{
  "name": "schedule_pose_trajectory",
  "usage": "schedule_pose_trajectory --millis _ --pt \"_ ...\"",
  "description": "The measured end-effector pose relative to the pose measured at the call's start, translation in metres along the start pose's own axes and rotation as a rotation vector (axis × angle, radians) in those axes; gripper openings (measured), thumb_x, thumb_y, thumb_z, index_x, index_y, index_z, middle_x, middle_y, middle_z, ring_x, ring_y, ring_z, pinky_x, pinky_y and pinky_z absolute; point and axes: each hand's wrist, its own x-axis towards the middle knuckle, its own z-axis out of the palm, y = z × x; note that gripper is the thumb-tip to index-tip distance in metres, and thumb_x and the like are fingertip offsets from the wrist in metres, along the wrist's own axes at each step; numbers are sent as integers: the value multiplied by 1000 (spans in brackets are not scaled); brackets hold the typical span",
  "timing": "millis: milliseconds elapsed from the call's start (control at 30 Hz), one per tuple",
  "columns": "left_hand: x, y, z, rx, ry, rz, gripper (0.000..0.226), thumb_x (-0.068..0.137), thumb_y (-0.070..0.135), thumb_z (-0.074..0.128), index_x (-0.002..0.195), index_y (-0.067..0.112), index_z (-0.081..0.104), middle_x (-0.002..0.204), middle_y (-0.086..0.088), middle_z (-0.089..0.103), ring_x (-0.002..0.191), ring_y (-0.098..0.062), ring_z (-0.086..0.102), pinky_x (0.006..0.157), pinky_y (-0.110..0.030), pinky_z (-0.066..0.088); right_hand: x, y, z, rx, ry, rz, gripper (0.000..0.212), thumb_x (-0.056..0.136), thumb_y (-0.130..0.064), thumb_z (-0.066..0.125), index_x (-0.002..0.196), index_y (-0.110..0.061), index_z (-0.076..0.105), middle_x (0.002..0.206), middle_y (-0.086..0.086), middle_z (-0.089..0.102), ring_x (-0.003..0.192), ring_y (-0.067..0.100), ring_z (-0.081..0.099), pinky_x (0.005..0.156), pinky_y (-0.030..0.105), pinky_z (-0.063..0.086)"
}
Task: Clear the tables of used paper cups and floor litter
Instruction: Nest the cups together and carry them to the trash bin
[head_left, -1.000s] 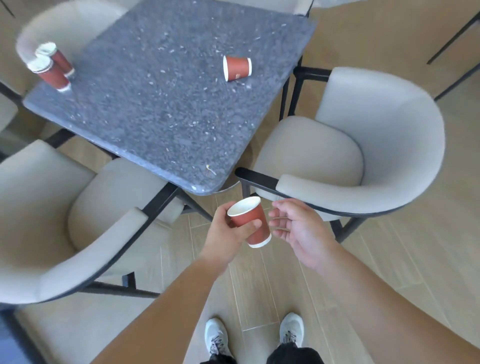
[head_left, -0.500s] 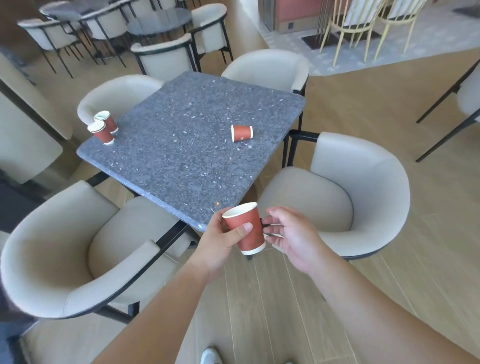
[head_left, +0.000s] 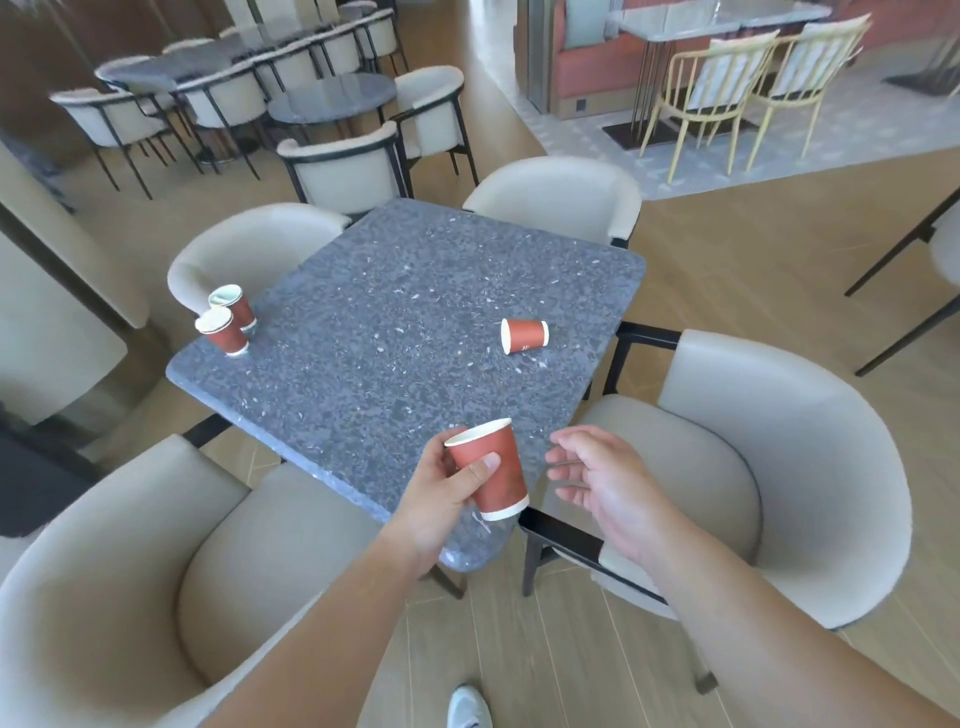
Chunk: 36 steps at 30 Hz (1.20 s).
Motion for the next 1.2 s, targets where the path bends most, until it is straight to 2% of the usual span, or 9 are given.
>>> schedule_pose_trajectory --millis 367,567,667,800,833,900,967,1067,1200 --pt "105 68 -90 10 10 83 61 65 36 83 120 32 55 106 9 70 97 -7 68 81 -28 53 97 -30 89 -190 21 -115 12 90 -23 55 89 -22 66 85 -1 69 75 13 63 66 29 51" --pt "144 70 -85 -3 18 52 58 70 31 83 121 33 54 112 5 68 98 -8 69 80 -28 54 140 -45 83 -188 21 -85 12 89 -25 56 90 -21 67 86 -1 68 77 14 63 66 28 50" --pt "162 65 -75 -14 28 31 54 78 22 80 123 32 52 115 1 65 96 -8 69 72 -21 55 169 -50 72 -198 20 -70 11 89 -25 56 90 -19 66 85 -1 67 76 13 62 66 27 50" --pt "185 65 -61 -30 118 53 56 74 19 83 121 31 54 112 -1 66 98 -11 67 73 -22 54 214 -58 64 -330 18 -78 13 86 -27 54 90 -20 64 83 -2 63 76 14 59 72 31 48" --pt "192 65 -59 -34 144 54 57 72 19 85 120 30 55 111 -1 67 97 -12 67 74 -22 54 227 -60 63 -385 20 -91 12 84 -29 54 89 -23 63 80 -4 63 74 13 60 71 31 48" --pt "207 64 -52 -32 174 38 55 73 18 82 120 31 54 112 -2 66 97 -12 67 74 -23 55 252 -63 59 -501 25 -129 10 83 -31 54 88 -27 61 71 -7 61 59 6 57 56 23 45" --pt "225 60 -45 -17 196 24 55 75 18 82 120 31 54 112 -1 66 99 -13 67 79 -27 55 280 -63 55 -621 19 -163 15 85 -31 56 98 -25 58 84 -6 61 55 4 56 47 21 39" --pt "252 52 -34 -12 226 11 60 67 25 84 120 31 55 103 6 71 96 -11 68 80 -28 53 323 -58 45 -791 21 -262 22 83 -30 60 104 -24 56 107 -4 49 85 16 60 63 26 41" --pt "280 33 -16 -16 230 -23 59 59 38 85 112 38 60 98 13 74 95 -9 69 72 -22 54 369 -47 26 -1104 -20 -367 50 83 -28 62 130 -20 48 127 0 45 120 24 41 91 34 40"
